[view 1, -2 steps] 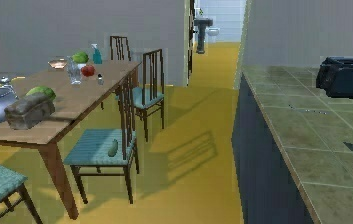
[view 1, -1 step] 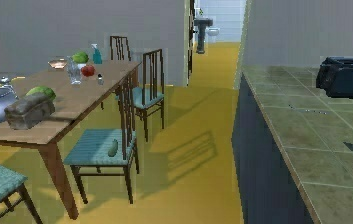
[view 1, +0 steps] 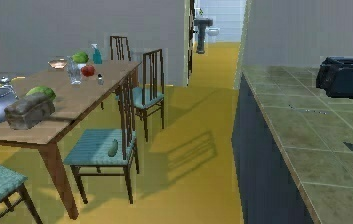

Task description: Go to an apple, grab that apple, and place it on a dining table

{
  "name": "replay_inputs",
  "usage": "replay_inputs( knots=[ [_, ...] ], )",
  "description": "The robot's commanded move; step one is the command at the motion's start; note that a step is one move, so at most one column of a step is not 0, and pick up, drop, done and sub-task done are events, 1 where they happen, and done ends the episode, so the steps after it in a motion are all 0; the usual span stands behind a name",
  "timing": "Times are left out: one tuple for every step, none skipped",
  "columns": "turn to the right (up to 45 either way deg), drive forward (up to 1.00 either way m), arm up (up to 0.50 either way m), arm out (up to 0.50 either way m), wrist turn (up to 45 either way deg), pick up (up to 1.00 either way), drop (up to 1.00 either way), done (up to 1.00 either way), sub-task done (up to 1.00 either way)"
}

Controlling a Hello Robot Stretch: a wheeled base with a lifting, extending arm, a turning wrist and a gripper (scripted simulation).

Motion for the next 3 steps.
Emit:
replay_inputs(
  knots=[
    [0.0,0.00,-0.08,0.00,0.0,0.00,0.00,0.00,0.00],
    [0.0,0.00,0.00,0.00,0.0,1.00,0.00,0.00,0.00],
    [0.0,0.00,0.08,0.00,0.0,0.00,0.00,0.00,0.00]
  ],
)
